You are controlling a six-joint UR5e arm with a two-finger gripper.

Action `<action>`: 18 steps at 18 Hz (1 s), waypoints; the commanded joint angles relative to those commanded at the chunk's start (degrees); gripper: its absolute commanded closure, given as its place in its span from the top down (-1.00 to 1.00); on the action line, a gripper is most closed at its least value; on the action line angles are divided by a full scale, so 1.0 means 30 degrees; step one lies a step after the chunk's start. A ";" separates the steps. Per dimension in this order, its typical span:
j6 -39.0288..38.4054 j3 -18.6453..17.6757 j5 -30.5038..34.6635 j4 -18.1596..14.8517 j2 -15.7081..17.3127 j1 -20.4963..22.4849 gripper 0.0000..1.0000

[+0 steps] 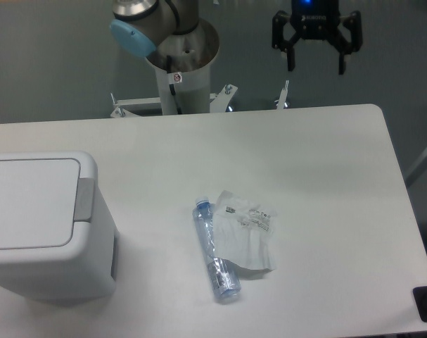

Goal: Open the trash can

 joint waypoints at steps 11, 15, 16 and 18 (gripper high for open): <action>-0.4268 0.0410 -0.1406 0.0000 -0.0088 -0.0935 1.00; -0.6932 0.0819 -0.2137 0.0029 -0.0292 -0.2809 1.00; -0.8248 0.1023 -0.2458 0.0174 -0.0496 -0.3190 1.00; -1.0972 0.1404 -0.3307 0.1370 -0.1197 -0.4359 1.00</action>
